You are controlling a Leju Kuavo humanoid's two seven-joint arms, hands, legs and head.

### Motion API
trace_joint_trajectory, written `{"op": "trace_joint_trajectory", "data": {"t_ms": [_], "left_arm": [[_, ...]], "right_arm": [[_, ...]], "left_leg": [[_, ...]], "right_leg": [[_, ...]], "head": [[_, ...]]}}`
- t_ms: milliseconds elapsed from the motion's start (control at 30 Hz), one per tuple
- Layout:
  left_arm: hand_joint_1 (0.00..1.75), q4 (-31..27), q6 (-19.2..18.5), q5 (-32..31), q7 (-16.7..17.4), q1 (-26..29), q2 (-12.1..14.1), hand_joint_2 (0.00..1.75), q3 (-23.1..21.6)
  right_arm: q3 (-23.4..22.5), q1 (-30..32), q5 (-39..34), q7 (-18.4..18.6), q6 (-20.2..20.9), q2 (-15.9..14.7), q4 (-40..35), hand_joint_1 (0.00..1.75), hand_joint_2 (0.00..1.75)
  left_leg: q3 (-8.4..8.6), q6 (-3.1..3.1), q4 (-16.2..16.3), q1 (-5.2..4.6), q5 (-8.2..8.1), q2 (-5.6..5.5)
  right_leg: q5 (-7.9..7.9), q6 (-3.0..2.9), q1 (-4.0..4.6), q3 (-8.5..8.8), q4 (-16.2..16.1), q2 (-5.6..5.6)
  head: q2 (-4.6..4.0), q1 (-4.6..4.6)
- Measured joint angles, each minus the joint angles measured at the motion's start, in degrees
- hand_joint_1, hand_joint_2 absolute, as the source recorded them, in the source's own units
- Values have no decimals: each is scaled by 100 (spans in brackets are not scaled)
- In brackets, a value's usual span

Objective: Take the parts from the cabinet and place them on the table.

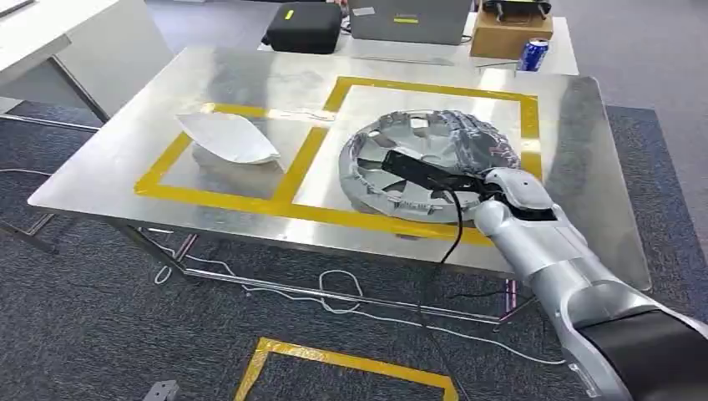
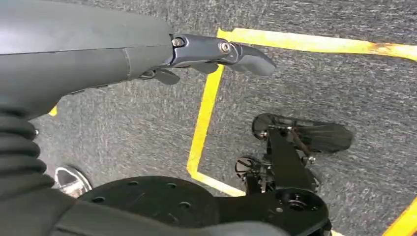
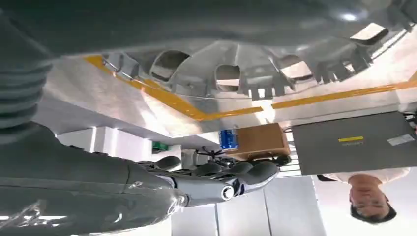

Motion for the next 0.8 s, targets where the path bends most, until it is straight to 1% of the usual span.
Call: {"op": "trace_joint_trajectory", "data": {"t_ms": [367, 467, 567, 633, 667, 733, 767, 800], "left_arm": [[0, 0, -242, 67, -177, -5, -7, 0, 22], [0, 0, -275, 155, -273, 0, -7, 0, 52], [0, 0, -201, 199, -332, 10, -9, 0, 112], [0, 0, 28, 227, -563, 21, -24, 0, 129], [0, 0, 57, 315, -740, 30, -44, 0, 153], [0, 0, 87, 450, -1109, 38, -72, 0, 234], [0, 0, 122, 470, -1221, 44, -92, 0, 267], [0, 0, 149, 494, -1274, 59, -109, 0, 289]], "right_arm": [[-7, -4, -105, -94, -4, -6, -188, 0, 0], [-50, 8, -267, -140, -66, -125, -416, 0, 0], [-149, 20, -455, -133, -50, -383, -929, 0, 0], [-271, 80, -633, -52, 0, -694, -1405, 0, 0], [-344, 141, -704, -28, 2, -847, -1658, 0, 0], [-528, 271, -813, 41, 78, -1257, -2242, 0, 0], [-655, 360, -865, 83, 142, -1533, -2579, 0, 0], [-776, 470, -927, 98, 212, -1785, -2880, 0, 0]], "left_leg": [[1, 4, 1, -7, 2, 0], [2, 4, 2, -7, 2, 0], [3, 5, 2, -6, 1, -3], [2, 7, 2, -7, 0, -6], [3, 8, 4, -7, 0, -8], [3, 11, 5, -7, 0, -19], [5, 27, 5, -7, -3, -29], [5, 29, 5, -7, -4, -37]], "right_leg": [[5, 7, -8, 1, -8, 1], [6, 7, -9, 0, -8, -2], [5, 7, -9, 2, -12, -7], [5, 8, -10, 6, -17, -12], [5, 8, -12, 8, -23, -14], [7, 12, -12, 20, -37, -29], [7, 13, -12, 26, -43, -39], [7, 14, -11, 33, -47, -44]], "head": [[0, 0], [0, -2], [0, -2], [0, 0], [0, -2], [0, 0], [0, 0], [0, 0]]}}
